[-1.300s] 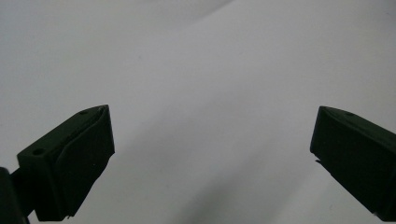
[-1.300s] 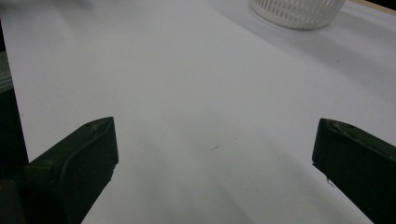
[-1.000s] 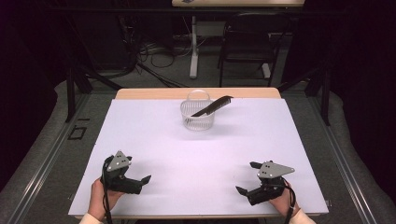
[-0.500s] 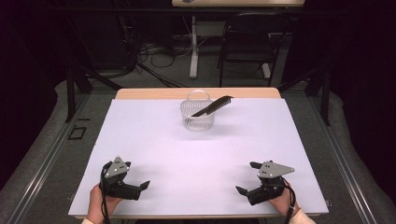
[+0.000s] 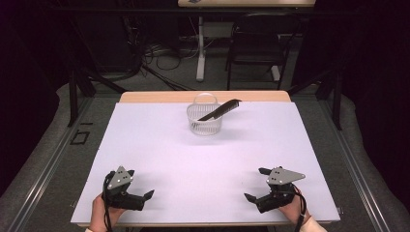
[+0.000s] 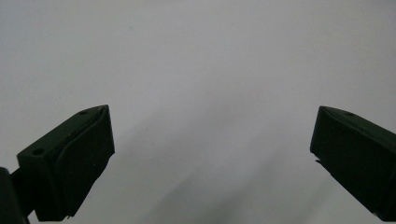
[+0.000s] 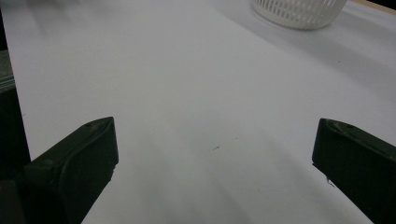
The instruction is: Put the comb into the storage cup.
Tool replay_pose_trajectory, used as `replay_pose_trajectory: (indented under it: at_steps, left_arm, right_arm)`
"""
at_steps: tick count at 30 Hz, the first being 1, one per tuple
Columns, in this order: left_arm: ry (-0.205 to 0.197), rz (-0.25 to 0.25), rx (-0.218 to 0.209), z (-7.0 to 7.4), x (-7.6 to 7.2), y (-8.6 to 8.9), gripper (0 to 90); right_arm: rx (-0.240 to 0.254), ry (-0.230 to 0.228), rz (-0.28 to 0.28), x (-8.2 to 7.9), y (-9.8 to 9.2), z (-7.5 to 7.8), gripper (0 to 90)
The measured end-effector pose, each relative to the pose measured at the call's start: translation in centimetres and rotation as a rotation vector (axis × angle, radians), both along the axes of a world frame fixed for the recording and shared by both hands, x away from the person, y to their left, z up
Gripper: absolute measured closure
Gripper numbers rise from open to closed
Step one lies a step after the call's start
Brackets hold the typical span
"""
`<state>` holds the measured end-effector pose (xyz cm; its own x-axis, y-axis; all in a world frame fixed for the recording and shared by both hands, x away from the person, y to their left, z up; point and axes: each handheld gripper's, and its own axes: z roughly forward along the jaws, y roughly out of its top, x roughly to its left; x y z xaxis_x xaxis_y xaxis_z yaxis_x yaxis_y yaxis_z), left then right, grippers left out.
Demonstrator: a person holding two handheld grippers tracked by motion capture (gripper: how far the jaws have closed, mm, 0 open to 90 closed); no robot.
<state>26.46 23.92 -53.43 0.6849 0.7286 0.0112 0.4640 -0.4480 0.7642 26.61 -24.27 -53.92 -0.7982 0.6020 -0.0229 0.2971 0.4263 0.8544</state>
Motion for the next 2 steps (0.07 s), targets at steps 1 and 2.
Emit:
replay_pose_trajectory:
  at_steps: [1,2]
  left_arm:
    - [0.001,-0.001,0.007,-0.02,0.04,-0.01,0.0]
    - [0.002,-0.001,0.003,-0.05,0.08,-0.01,0.0]
  right_arm:
    - [0.001,0.0,-0.001,0.01,-0.02,-0.01,0.0]
    - [0.001,-0.002,0.0,0.05,-0.07,-0.02,0.0]
